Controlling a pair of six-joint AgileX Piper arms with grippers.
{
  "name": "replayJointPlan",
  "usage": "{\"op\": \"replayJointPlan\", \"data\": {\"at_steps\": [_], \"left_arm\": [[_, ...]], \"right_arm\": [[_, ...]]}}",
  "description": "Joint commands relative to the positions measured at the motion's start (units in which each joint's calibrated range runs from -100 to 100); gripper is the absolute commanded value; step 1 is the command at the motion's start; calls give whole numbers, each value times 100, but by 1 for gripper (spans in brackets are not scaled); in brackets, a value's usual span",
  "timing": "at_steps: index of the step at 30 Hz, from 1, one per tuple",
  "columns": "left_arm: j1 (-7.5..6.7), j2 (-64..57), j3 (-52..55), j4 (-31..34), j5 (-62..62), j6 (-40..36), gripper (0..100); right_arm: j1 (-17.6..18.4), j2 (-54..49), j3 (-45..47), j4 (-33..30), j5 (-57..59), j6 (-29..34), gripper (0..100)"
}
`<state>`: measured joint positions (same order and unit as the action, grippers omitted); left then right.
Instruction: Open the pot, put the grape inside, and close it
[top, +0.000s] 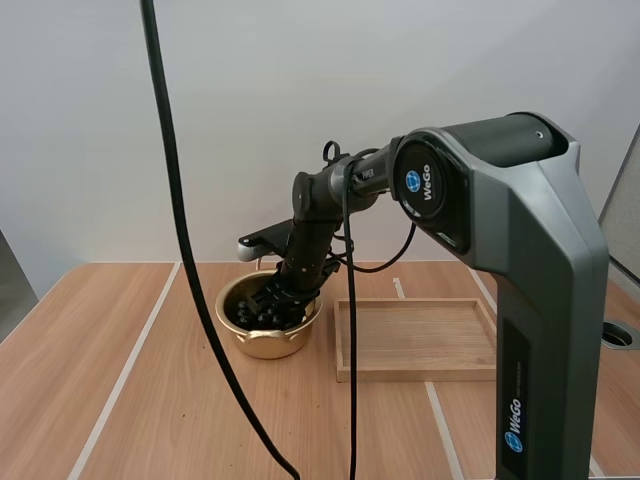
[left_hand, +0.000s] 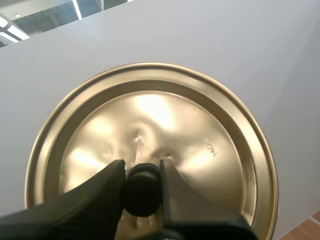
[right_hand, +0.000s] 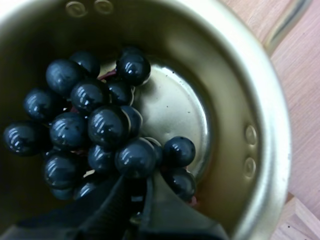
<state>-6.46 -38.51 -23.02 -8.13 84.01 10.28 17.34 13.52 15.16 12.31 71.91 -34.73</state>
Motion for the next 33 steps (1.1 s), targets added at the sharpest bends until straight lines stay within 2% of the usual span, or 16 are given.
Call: {"op": "replayJointPlan", "data": {"at_steps": [1, 2, 4, 22, 30, 33], "left_arm": [[-14, -13, -45, -38, -51, -62, 0], [-14, -13, -45, -38, -51, -62, 0], [-14, -13, -45, -38, -51, -62, 0], [-14, -13, -45, -38, -51, -62, 0], [-14, -13, -45, -18, -51, -53, 0], [-14, -13, -63, 203, -193, -55, 0]], "right_arm": [[3, 7, -25, -116, 41, 41, 46], [3, 7, -25, -116, 19, 41, 67], [3, -4, -25, -116, -4, 41, 100], [3, -689, -25, -281, -193, -68, 100], [3, -1333, -297, -315, -122, -68, 100], [3, -1650, -297, -324, -100, -68, 100]]}}
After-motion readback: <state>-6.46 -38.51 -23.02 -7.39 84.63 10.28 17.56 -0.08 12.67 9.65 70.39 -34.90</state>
